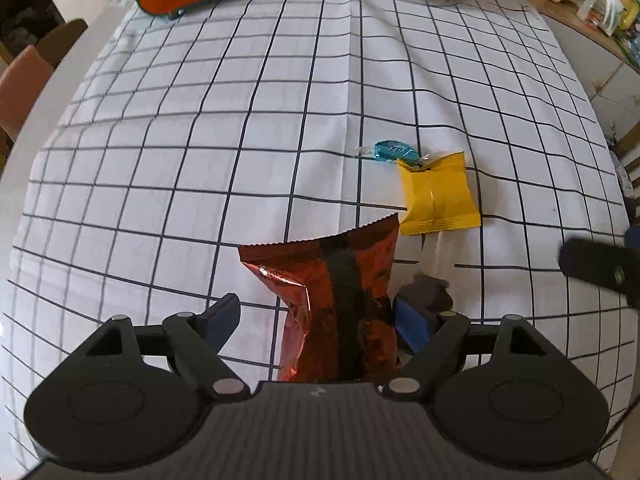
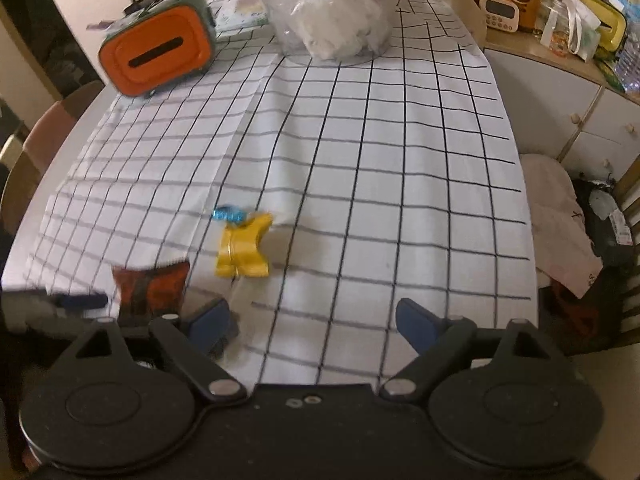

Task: Organize snacks
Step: 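Grasp the red-orange chip bag with the left gripper while the right grasps the yellow packet, then lift both held snacks and carry them over the white box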

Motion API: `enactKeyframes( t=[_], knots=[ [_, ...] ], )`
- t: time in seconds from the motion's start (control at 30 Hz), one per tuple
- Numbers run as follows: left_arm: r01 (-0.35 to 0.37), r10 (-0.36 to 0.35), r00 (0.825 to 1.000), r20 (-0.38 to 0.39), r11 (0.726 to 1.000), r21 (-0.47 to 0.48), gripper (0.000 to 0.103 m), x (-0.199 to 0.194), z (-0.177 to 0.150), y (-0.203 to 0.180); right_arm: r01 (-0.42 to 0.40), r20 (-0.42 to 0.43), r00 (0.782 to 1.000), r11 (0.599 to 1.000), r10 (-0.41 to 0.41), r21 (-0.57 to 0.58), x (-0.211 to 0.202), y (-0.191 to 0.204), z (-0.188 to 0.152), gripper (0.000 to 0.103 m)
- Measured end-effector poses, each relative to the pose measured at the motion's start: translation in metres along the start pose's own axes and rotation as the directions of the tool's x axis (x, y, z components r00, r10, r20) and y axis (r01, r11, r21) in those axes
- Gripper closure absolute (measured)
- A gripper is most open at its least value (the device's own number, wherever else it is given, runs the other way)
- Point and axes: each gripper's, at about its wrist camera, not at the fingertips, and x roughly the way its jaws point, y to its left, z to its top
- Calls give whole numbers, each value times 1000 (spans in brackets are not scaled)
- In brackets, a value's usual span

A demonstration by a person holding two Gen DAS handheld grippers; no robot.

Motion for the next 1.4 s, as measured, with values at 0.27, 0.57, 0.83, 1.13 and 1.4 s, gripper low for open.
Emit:
enactKeyframes(
  t=[0.27,0.57,0.83,1.13,1.4],
  knots=[
    [11,-11,1000,-17,1000,-15,20,14,-3,8,-16,-12,1000,999,16,31,43,21,22,17],
    [15,-15,1000,1,1000,-12,35,18,-9,14,-12,-28,1000,1000,13,24,80,44,29,30],
    [22,-23,999,37,1000,23,45,17,-10,15,-2,-50,999,1000,1,-19,95,58,29,52],
    [14,-16,998,53,999,36,57,14,-12,13,-3,-30,1000,1000,3,-3,91,52,25,67],
    [32,-32,999,29,999,-6,58,14,-9,21,-45,-5,999,999,45,26,62,38,21,68]
  ],
)
